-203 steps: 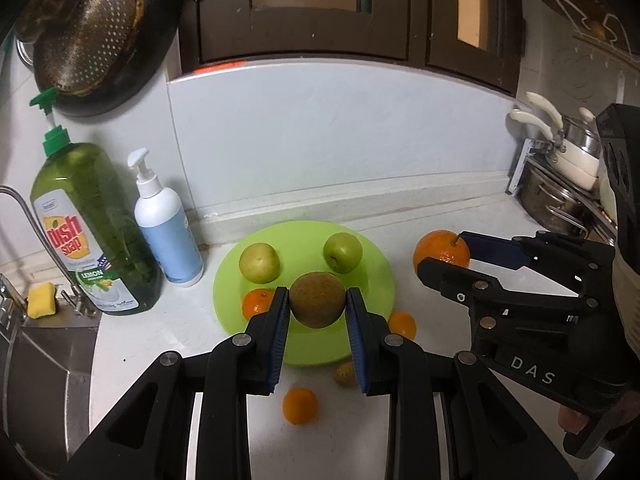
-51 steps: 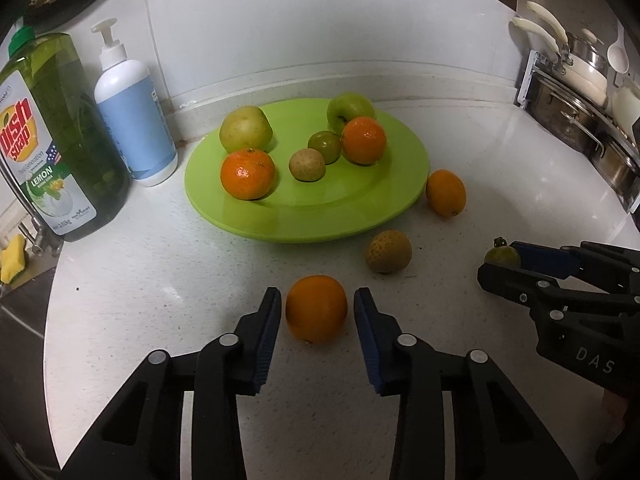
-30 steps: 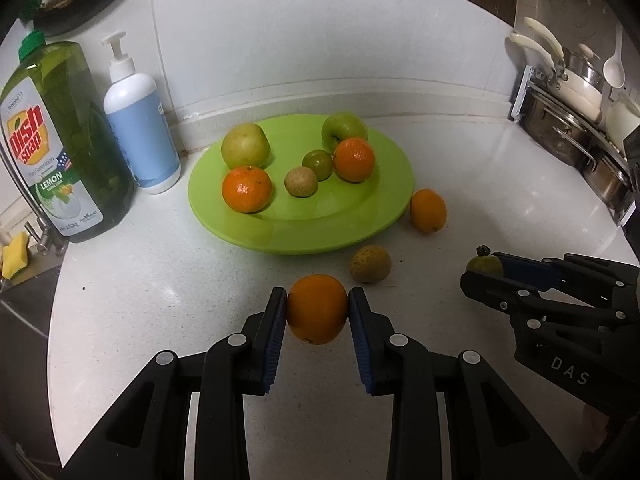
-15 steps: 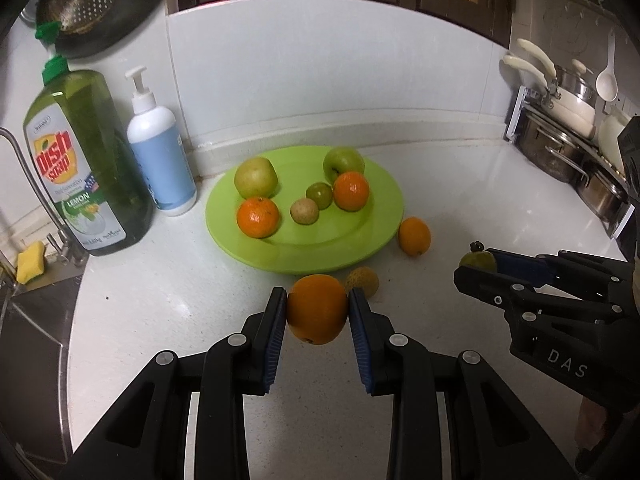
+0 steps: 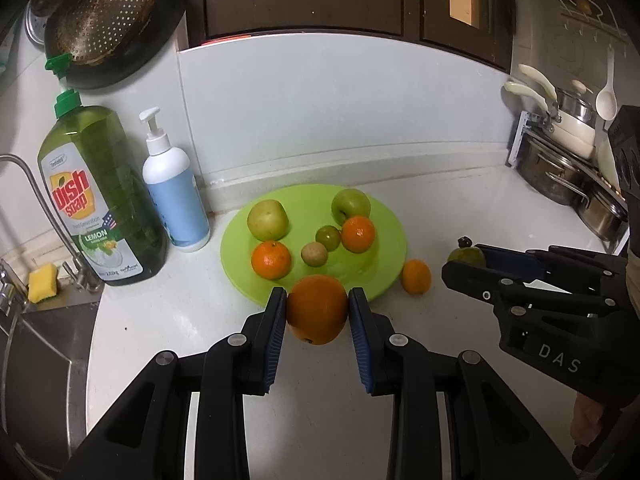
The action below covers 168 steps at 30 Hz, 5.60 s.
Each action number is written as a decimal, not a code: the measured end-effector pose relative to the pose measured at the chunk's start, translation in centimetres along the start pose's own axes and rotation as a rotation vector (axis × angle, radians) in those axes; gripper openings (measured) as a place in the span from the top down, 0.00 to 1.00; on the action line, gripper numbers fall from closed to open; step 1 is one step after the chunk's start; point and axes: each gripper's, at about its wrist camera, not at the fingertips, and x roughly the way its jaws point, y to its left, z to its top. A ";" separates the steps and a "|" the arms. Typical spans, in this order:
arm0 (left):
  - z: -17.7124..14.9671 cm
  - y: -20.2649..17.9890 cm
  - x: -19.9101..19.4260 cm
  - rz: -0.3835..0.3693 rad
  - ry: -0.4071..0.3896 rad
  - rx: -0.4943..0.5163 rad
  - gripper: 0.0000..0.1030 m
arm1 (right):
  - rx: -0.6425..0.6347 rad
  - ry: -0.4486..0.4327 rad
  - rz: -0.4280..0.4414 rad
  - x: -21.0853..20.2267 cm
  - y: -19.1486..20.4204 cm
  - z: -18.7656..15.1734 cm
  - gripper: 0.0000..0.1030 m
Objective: Organize fruits
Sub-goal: 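Carry the mandarin with the left tool while the right tool carries the green fruit to the plate, then open both tools to release the mandarin and green fruit onto the plate, then move the left tool to a brown kiwi while the right tool moves to an orange, then grasp the kiwi with the left tool while the right tool grasps the orange, then carry the kiwi with the left tool while the right tool carries the orange to the plate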
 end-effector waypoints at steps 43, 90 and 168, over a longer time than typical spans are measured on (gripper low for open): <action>1.6 1.9 11.2 -0.049 0.124 0.001 0.69 | -0.069 0.148 0.063 11.4 -0.5 3.5 0.71; -1.5 -2.7 4.2 -0.026 0.030 0.072 0.37 | -0.051 0.080 0.011 4.5 -3.4 0.0 0.54; 3.9 0.0 1.7 -0.026 -0.072 0.009 0.72 | -0.080 -0.021 0.029 3.5 -1.2 5.0 0.66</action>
